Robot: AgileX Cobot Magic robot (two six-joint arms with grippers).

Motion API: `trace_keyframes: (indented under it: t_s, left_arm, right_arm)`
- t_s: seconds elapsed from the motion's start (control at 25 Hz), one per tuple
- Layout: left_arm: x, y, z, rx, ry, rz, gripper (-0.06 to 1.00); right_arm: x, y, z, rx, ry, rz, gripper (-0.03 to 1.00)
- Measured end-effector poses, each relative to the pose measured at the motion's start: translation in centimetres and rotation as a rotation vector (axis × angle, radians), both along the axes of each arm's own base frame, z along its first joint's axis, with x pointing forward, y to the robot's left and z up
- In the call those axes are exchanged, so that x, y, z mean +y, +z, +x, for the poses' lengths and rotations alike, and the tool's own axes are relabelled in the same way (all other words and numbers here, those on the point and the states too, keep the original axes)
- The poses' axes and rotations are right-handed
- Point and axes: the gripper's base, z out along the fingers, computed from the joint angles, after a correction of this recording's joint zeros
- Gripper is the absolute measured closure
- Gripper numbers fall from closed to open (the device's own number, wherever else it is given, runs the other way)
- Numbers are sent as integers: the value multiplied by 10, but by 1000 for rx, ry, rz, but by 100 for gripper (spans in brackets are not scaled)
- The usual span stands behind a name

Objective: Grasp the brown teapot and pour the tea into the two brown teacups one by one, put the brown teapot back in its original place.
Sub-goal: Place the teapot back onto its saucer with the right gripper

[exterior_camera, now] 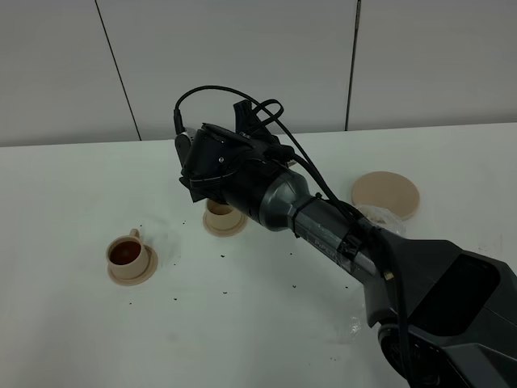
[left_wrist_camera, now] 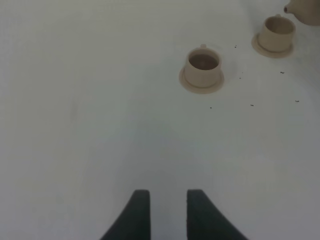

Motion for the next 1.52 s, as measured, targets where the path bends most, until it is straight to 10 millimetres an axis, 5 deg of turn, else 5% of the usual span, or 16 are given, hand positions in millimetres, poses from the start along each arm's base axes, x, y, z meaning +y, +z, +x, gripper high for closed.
trace_keyframes:
  t_s: [1.52]
  left_arm:
    - [0, 0, 0, 0, 0, 0, 69]
  right_arm:
    - [6, 3, 0, -2, 187, -155, 87]
